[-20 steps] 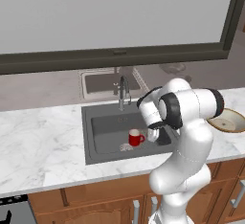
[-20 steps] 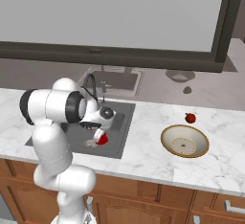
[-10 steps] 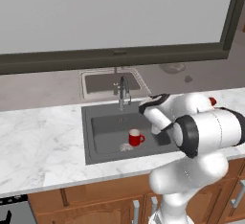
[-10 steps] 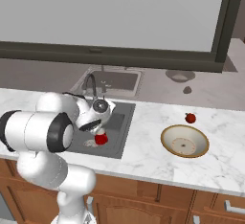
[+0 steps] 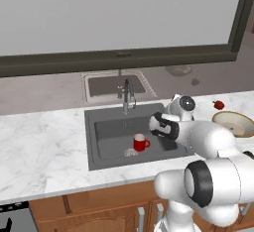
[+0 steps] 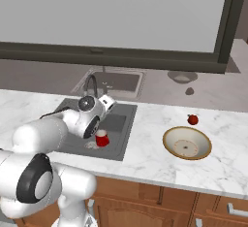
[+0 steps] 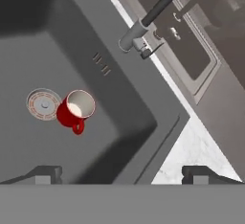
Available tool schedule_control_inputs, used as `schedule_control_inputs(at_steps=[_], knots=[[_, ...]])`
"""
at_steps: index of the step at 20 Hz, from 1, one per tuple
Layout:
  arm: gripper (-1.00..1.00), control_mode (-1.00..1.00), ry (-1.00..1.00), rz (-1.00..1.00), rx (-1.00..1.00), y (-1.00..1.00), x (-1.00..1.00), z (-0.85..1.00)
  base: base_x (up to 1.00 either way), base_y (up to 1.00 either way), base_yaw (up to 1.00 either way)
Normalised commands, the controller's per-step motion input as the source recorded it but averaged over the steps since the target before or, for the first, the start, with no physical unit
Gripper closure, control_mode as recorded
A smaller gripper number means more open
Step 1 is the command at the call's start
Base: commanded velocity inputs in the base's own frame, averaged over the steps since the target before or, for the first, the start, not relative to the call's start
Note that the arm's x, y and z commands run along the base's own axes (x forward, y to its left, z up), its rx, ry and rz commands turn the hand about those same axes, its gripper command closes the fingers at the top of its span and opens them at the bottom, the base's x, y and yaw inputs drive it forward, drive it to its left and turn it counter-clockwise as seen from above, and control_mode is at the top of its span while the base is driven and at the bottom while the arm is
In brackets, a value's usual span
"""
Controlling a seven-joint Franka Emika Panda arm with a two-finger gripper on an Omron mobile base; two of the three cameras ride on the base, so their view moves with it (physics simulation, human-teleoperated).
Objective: Pick the mug and place it in the sink. Pick the bowl and place it in the open cabinet and then close the cabinet.
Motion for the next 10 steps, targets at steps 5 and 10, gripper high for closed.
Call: schedule_control_inputs(at_steps=[5, 10], knots=[[-1.0, -1.0, 0.0, -0.23, 0.0, 0.0, -0.12, 0.71, 0.0, 0.0, 0.0], [-1.0, -1.0, 0.0, -0.14, 0.0, -0.02, -0.08, 0.56, 0.0, 0.0, 0.0]])
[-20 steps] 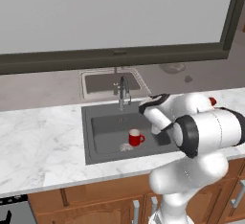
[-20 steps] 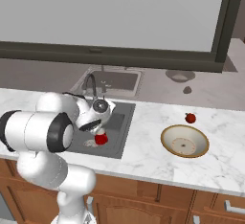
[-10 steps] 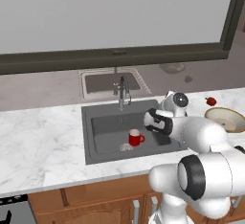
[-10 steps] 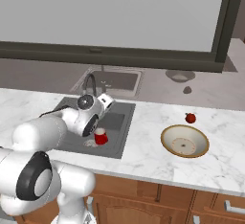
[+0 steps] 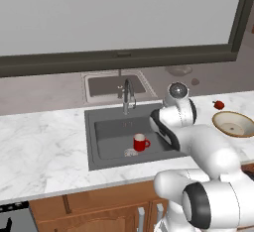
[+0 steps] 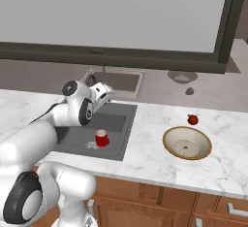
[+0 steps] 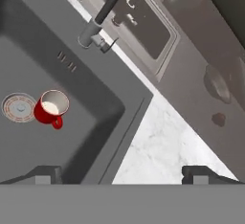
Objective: Pick the mug and place it in the sink. Pick the bowl and place it in the open cabinet and then close the cabinet.
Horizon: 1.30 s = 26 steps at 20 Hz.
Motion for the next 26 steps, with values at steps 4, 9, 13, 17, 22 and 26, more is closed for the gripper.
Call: schedule_control_inputs(at_steps=[4, 9, 13, 17, 22, 26], knots=[[-1.0, -1.0, 0.0, -0.03, 0.0, -0.09, -0.3, 0.37, 0.0, 0.0, 0.0], [-1.0, -1.0, 0.0, -0.09, 0.13, -0.2, -0.62, 0.04, 0.0, 0.0, 0.0], [-1.0, -1.0, 0.02, -0.14, 0.17, -0.13, -0.72, 0.0, 0.0, 0.0, 0.0], [-1.0, -1.0, 0.01, -0.14, 0.14, -0.02, -0.6, 0.13, 0.0, 0.0, 0.0], [-1.0, -1.0, 0.0, -0.13, 0.04, -0.01, -0.24, 0.17, 0.0, 0.0, 0.0], [-1.0, -1.0, 0.0, -0.19, 0.0, -0.03, -0.01, 0.19, 0.0, 0.0, 0.0]])
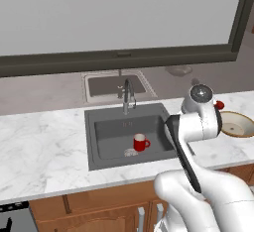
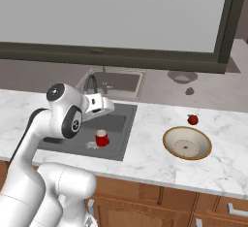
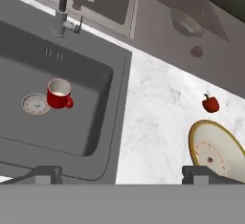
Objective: Pick the mug and place it in the sink. Pick the bowl and place it in the open cabinet and then close the cabinet.
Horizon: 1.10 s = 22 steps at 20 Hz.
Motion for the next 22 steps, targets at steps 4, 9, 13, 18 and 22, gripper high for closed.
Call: schedule_control_inputs(at_steps=[4, 9, 13, 18, 22], knots=[[-1.0, -1.0, 0.0, -0.17, 0.0, -0.12, 0.0, 0.19, 0.0, 0.0, 0.0], [-1.0, -1.0, 0.14, -0.06, 0.08, -0.02, -0.29, 0.21, 0.0, 0.0, 0.0], [-1.0, -1.0, 0.15, -0.02, 0.16, 0.0, -0.35, 0.15, 0.0, 0.0, 0.0], [-1.0, -1.0, 0.1, 0.0, 0.08, -0.05, -0.15, 0.18, 0.0, 0.0, 0.0], [-1.0, -1.0, 0.01, 0.0, 0.0, -0.31, -0.05, 0.07, 0.0, 0.0, 0.0]])
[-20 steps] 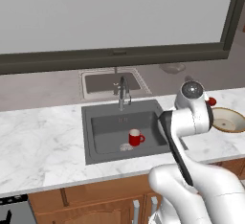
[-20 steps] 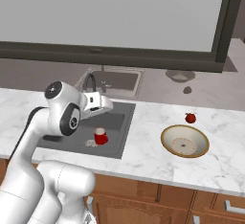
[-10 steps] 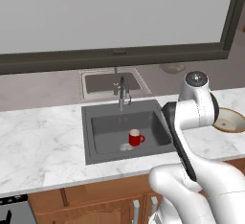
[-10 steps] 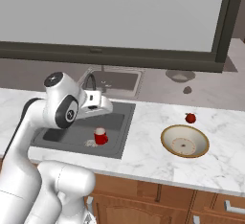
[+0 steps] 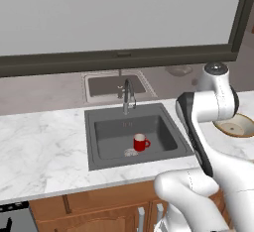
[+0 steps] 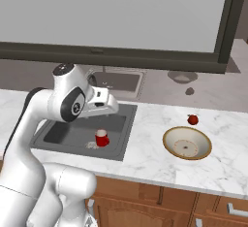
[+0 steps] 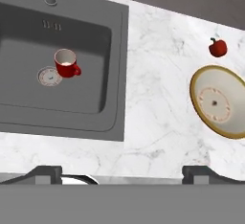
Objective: Pick the mug and place it in the sink. Pick the bowl and place it in the open cabinet and then close the cabinet.
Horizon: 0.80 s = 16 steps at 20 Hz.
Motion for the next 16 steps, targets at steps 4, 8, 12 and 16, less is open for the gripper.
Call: schedule_control_inputs(at_steps=[4, 8, 12, 16], knots=[[-1.0, -1.0, 0.0, 0.0, 0.0, -0.29, 0.0, 0.0, 0.0, 0.0, 0.0], [-1.0, -1.0, 0.0, 0.0, -0.04, -0.42, -0.02, 0.0, 0.0, 0.0, 0.0], [-1.0, -1.0, 0.01, 0.0, -0.06, -0.51, -0.03, 0.0, 0.0, 0.0, 0.0], [-1.0, -1.0, 0.0, 0.0, -0.09, -0.42, -0.07, -0.03, 0.0, 0.0, 0.0]])
